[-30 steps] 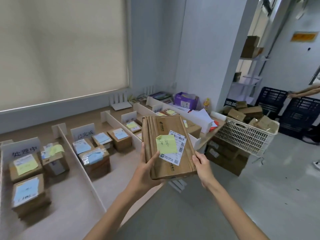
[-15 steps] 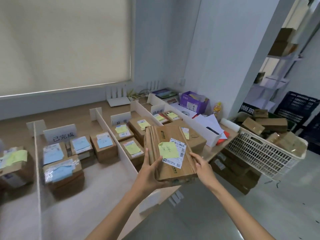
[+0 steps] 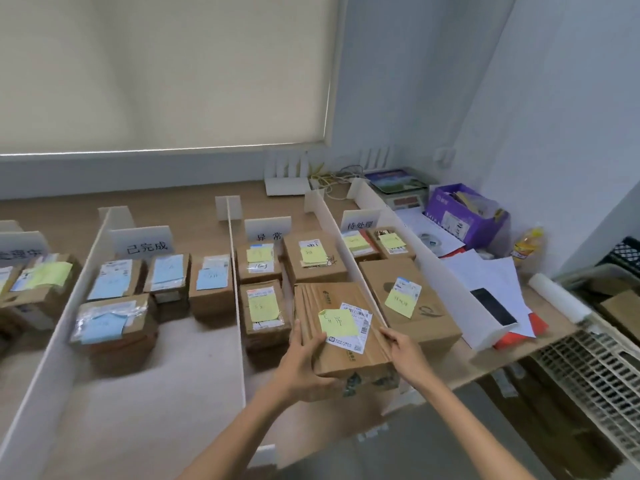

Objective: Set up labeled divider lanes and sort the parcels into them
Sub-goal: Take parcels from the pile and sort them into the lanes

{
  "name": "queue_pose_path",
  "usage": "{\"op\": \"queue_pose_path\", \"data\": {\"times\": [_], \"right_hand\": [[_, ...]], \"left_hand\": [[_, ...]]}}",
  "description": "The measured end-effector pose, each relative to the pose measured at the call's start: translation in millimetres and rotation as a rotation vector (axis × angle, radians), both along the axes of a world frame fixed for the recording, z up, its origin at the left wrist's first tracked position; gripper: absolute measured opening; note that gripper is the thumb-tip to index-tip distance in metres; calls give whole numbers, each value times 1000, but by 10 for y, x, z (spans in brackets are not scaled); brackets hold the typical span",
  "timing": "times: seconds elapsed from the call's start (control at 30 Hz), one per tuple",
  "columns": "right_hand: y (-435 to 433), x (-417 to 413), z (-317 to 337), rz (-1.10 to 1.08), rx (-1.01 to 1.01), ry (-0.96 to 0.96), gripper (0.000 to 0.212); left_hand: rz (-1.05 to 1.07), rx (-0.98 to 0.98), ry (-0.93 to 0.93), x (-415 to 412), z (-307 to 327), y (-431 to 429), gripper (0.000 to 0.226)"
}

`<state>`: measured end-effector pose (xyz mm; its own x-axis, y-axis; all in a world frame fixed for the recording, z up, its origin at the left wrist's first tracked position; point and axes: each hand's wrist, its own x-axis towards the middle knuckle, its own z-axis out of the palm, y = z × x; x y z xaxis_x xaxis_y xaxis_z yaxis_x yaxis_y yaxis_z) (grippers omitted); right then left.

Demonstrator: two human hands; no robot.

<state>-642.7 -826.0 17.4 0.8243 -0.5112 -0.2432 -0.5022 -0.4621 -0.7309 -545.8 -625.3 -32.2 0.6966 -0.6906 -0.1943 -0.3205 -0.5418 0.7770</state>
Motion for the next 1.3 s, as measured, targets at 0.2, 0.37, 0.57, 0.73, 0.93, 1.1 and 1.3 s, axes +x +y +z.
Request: {"op": "queue_pose_path", "data": {"times": [0.2,0.37,0.57,0.73,0.93,1.1,1.3], "right_hand": [[-396,332,-309,230,80,45,30],[-557,491,-762,577,-6,159,61],[-598,635,-1220,693,-242,362,74],[-612,785,-1226,657,-339,357,69],[-236,698,-1056,563,-338,187,49],[863,843,-638,673,-352,76,41],[2649,1036,-393,926,-411,-116,32]], "left_hand": [[64,106,9,110,-252,-379,96],[159,204,-53,78,-627,-531,79],[153,358,-219,75,-912,-621,45],[127,521,-203,213,-824,-673,71],[408,237,-247,63,-394,63,50],[648,166,-342,-156,-18,1351,54],[986,162,-384,-630,476,3163,43]]}}
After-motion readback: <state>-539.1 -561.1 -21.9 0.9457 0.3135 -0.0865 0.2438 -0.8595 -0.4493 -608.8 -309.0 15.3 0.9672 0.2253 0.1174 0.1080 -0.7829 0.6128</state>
